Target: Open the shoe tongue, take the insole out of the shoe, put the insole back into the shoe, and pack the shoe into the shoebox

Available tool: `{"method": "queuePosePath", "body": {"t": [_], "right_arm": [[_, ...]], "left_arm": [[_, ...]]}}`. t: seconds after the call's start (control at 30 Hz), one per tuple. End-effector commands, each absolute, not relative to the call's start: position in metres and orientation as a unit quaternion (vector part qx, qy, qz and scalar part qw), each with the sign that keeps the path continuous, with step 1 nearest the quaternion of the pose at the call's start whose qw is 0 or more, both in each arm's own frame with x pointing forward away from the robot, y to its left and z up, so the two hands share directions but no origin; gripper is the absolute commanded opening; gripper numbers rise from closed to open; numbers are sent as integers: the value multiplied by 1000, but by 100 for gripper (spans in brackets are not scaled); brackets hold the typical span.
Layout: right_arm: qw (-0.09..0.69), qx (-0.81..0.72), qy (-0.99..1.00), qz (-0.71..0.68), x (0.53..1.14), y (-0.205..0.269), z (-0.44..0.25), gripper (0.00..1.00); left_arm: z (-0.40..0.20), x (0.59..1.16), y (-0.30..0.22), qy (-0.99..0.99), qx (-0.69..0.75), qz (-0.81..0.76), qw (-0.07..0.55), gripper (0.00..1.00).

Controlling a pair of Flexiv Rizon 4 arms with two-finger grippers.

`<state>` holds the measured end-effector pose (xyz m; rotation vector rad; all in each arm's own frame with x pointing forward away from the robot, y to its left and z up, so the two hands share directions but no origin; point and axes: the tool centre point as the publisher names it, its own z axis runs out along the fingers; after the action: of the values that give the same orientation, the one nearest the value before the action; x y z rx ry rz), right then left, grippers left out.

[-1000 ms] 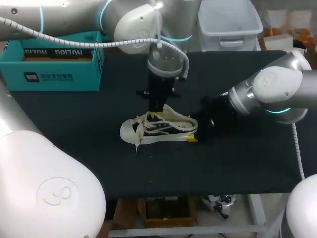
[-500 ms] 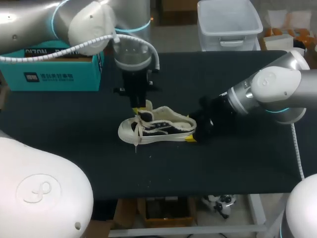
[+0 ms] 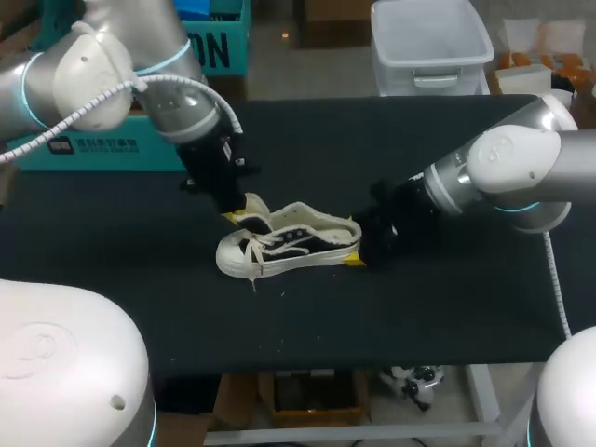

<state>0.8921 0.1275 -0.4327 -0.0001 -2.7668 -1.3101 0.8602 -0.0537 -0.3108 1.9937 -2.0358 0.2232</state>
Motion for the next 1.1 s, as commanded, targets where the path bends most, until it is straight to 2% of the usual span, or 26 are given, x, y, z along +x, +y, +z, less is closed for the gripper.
{"method": "queuePosePath", "body": {"t": [0.03,0.37,0.4,0.43,1.1], "right_arm": [[39,1,-903,-429,891,118,-440,0],[39,1,-903,-429,891,118,-440,0],[39,1,-903,-429,891,118,-440,0],[39,1,-903,-429,891,118,-440,0],[39,1,-903,-429,891,118,-440,0]], "left_arm": [[-320,862,-23,-695,663,160,230,0],[-313,847,-44,-750,610,150,208,0],[-311,845,-47,-757,603,151,202,72],[-309,843,-49,-763,596,150,200,100],[-258,840,-77,-836,497,158,170,100]]}}
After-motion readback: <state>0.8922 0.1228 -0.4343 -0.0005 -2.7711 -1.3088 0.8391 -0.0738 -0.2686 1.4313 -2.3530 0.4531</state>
